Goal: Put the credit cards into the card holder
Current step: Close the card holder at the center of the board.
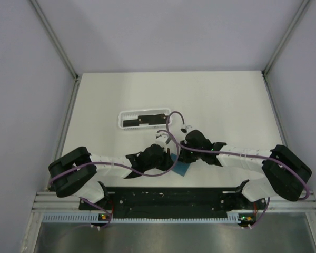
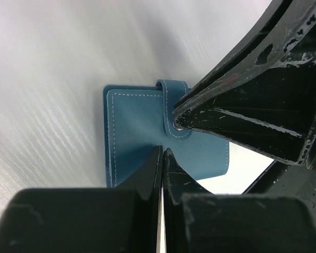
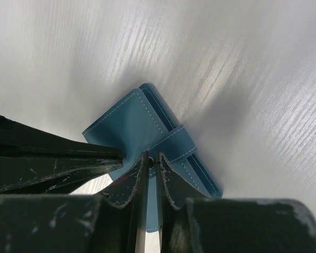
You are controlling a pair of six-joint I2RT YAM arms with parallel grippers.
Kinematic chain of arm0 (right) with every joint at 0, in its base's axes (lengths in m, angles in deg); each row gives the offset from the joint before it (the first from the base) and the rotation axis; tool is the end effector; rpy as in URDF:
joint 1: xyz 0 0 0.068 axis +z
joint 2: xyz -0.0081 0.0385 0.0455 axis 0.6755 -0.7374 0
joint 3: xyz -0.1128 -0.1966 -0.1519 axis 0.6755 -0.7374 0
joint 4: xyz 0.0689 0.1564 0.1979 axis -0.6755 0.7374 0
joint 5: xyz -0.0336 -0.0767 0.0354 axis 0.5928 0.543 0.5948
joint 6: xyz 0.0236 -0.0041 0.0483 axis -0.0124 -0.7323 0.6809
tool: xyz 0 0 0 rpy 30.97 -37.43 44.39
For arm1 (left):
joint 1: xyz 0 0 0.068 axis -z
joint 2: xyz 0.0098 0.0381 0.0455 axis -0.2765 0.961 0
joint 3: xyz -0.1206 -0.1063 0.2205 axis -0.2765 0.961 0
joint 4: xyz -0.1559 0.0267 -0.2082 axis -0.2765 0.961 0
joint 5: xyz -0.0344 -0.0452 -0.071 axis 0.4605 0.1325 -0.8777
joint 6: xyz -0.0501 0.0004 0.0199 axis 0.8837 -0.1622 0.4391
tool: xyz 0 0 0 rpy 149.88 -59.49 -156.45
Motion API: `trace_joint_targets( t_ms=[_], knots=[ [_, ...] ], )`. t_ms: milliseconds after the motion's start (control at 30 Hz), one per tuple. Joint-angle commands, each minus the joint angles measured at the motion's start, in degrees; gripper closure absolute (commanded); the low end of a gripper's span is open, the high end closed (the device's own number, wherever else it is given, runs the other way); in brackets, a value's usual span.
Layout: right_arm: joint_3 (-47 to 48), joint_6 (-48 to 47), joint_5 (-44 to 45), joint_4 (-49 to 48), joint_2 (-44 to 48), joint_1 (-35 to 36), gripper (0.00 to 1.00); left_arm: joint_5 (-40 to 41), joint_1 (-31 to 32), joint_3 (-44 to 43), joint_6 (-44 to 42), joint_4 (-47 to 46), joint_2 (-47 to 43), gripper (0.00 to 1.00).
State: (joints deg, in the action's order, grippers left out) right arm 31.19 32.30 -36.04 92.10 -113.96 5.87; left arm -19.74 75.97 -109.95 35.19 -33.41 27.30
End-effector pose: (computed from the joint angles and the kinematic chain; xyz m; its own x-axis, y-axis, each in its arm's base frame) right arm 0.1694 0.1942 0.1604 -0.8461 -0.1103 -0.5215 -0.3643 0.8339 0.4146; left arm 0.1371 -0.2321 0.1449 -0.7539 0.0397 -0.6558 0.4628 0.7406 -0.4872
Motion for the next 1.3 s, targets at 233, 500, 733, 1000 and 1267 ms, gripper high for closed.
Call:
trace_joint_targets(
  t_ms=[233,500,733,1000,1267],
  knots=[
    [-1.5,0.5,8.8,3.9,-2.3,5.9,0.90,-0.2,-0.2,0.6,0.4,-1.4,-0.1,1.00],
    [-7.0,6.1,17.2,1.6,-0.4,10.1,0.90,-0.1,-0.2,0.5,0.5,-1.3,0.1,1.00],
    [-11.6,10.7,24.6,-1.0,-0.3,14.3,0.91,-0.2,-0.2,0.7,0.9,-1.7,0.5,1.00],
    [-13.5,14.3,31.4,-1.5,-2.6,19.1,0.91,0.3,-0.2,1.2,1.1,-1.9,0.5,1.00],
    [-14.0,21.3,38.7,-0.2,-8.3,25.3,0.94,0.1,-0.2,1.2,1.4,-2.1,0.5,1.00]
  ],
)
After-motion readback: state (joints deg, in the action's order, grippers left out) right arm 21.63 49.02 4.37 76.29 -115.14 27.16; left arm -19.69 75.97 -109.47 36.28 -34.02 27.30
